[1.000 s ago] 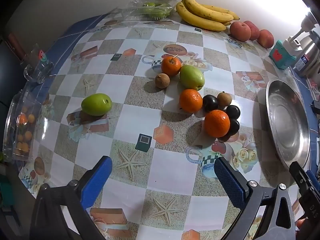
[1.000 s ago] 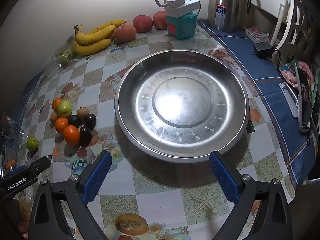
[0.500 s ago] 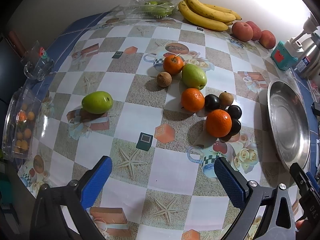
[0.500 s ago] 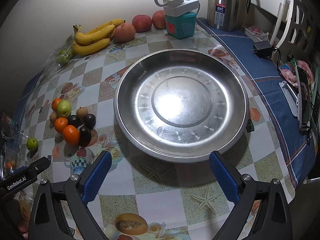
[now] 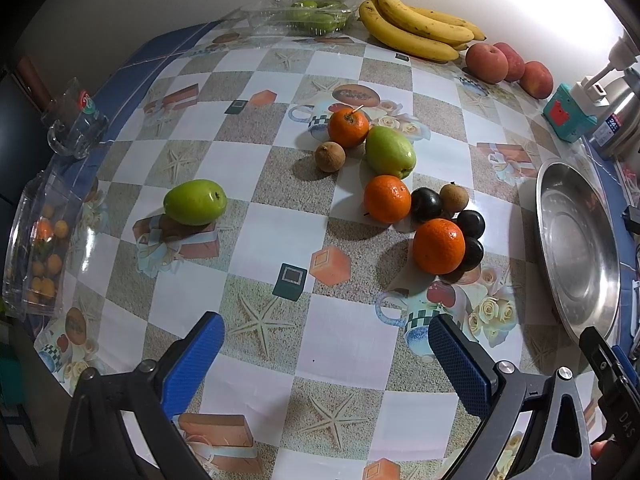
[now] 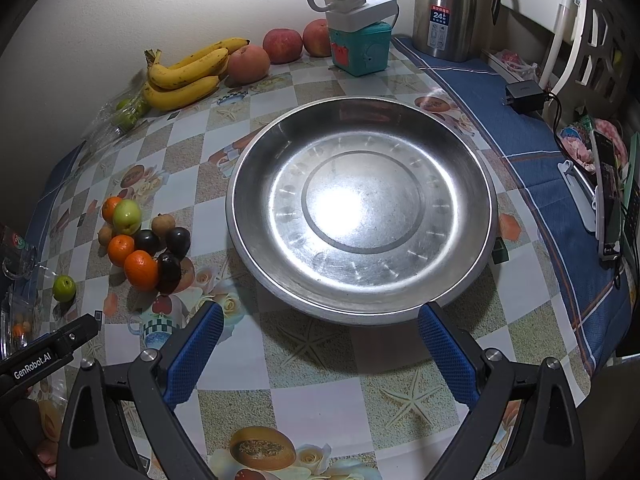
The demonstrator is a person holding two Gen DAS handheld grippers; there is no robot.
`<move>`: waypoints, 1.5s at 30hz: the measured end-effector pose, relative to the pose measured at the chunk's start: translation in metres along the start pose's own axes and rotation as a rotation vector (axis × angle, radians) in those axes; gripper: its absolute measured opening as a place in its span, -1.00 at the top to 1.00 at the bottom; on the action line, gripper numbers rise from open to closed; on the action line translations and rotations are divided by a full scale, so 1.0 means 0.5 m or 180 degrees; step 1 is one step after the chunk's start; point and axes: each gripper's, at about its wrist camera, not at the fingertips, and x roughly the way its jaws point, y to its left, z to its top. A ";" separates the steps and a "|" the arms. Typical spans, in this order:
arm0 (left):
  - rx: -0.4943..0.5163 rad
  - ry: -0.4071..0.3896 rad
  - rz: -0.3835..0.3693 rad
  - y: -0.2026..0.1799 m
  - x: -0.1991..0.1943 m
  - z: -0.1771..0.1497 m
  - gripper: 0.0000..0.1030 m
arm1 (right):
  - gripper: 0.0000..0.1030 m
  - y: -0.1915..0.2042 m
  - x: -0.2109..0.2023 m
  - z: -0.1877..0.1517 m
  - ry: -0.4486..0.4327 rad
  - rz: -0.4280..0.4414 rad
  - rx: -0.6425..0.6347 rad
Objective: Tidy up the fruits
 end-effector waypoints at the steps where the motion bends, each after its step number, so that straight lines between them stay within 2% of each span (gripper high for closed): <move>1: -0.0001 -0.0005 -0.0003 0.000 0.000 0.000 -1.00 | -0.90 0.000 0.000 0.000 -0.0001 0.0000 0.0000; 11: -0.0010 -0.0067 -0.0033 0.000 -0.001 0.001 -1.00 | -0.90 0.000 0.003 0.001 0.0002 -0.0004 0.0002; 14: 0.0002 -0.0033 0.0001 0.001 0.000 0.000 -1.00 | -0.90 0.000 0.003 0.000 0.0004 -0.0007 0.0003; 15: 0.0027 0.0047 0.0081 0.002 0.002 -0.002 -1.00 | -0.90 0.000 0.003 0.001 0.0006 -0.0006 0.0002; 20: -0.0004 0.0018 0.0009 0.002 0.002 -0.003 -1.00 | -0.90 0.000 0.004 -0.003 0.0012 0.0007 -0.0008; 21: -0.0039 -0.0110 -0.0115 0.004 0.000 -0.003 -1.00 | -0.90 0.000 0.003 -0.004 0.0016 0.0026 -0.0007; 24: -0.0072 -0.0152 -0.0307 0.005 -0.003 0.000 -1.00 | -0.90 0.000 0.003 -0.004 0.0039 0.0076 -0.0005; 26: -0.0059 -0.0192 -0.0308 0.005 -0.009 0.004 -1.00 | -0.90 0.002 0.005 0.002 0.0052 0.0143 0.0008; 28: -0.0004 -0.0243 -0.0196 0.010 -0.015 0.011 -1.00 | -0.90 0.006 0.002 0.009 0.0047 0.0212 0.0046; 31: 0.0033 -0.0304 -0.0179 0.022 -0.029 0.022 -1.00 | -0.90 0.020 -0.006 0.018 0.0010 0.0271 0.0048; 40: -0.0094 -0.0169 -0.0242 0.100 -0.035 0.059 -1.00 | -0.90 0.086 -0.015 0.053 -0.0043 0.0419 -0.0044; 45: -0.0088 -0.0191 -0.0125 0.142 -0.027 0.069 -1.00 | -0.90 0.138 -0.009 0.057 0.0005 0.0520 -0.0171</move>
